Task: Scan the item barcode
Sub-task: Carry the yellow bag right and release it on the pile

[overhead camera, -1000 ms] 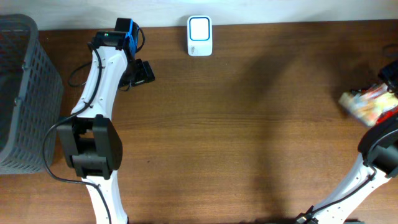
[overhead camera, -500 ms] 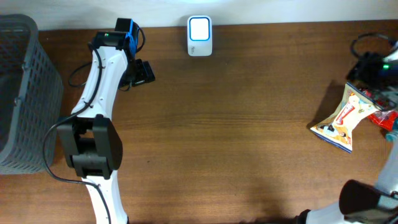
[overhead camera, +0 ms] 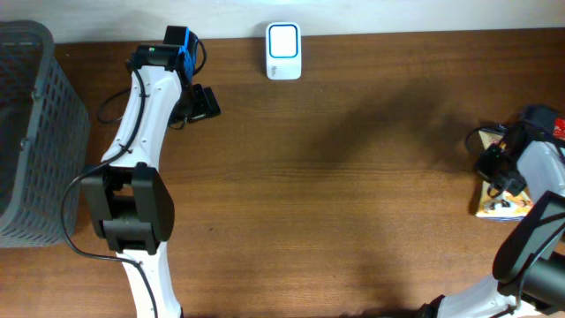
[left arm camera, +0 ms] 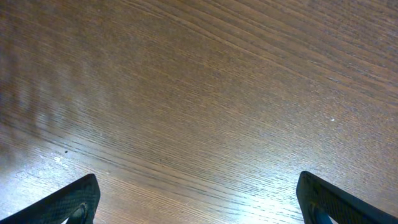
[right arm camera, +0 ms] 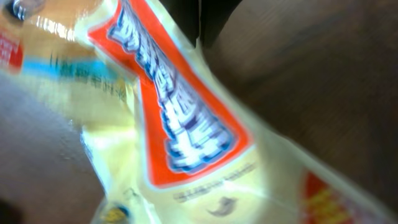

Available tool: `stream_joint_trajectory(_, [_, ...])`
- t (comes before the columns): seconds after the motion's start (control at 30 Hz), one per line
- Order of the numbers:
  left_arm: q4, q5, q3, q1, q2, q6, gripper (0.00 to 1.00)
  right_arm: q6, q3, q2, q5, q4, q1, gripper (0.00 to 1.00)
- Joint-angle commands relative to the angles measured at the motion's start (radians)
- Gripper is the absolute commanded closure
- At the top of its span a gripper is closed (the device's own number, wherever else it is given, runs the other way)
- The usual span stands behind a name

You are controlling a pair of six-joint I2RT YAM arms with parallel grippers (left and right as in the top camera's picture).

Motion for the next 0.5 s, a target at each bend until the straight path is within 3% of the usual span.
stream_joint_trajectory(0.0, [0.002,-0.007,0.003,0.002,-0.004,-0.005,0.01,0.007,0.147,-0.093,0.020,-0.105,-0.028,0.95])
stream_joint_trajectory(0.07, [0.001,-0.007,0.003,0.002,-0.004,-0.005,0.01,0.007,0.269,-0.193,-0.050,-0.238,-0.028,0.92])
stream_joint_trajectory(0.13, [0.002,-0.007,0.003,0.002,-0.004,-0.005,0.01,0.007,0.294,-0.309,-0.240,-0.321,-0.027,0.91])
stream_joint_trajectory(0.2, [0.001,-0.007,0.003,0.002,-0.004,-0.005,0.01,-0.070,0.293,-0.487,-0.515,-0.412,-0.025,0.73])
stream_joint_trajectory(0.23, [0.001,-0.007,0.003,0.002,-0.004,-0.005,0.01,-0.102,0.286,-0.575,-0.561,-0.457,-0.005,0.55])
stream_joint_trajectory(0.27, [0.001,-0.007,0.003,0.002,-0.004,-0.005,0.01,-0.128,0.268,-0.668,-0.554,-0.514,0.040,0.02])
stream_joint_trajectory(0.37, [0.001,-0.007,0.003,0.002,-0.004,-0.005,0.01,-0.150,0.147,-0.863,-0.554,-0.634,0.185,0.02])
stream_joint_trajectory(0.47, [0.001,-0.007,0.003,0.002,-0.004,-0.005,0.01,-0.150,0.055,-0.924,-0.557,-0.728,0.239,0.02])
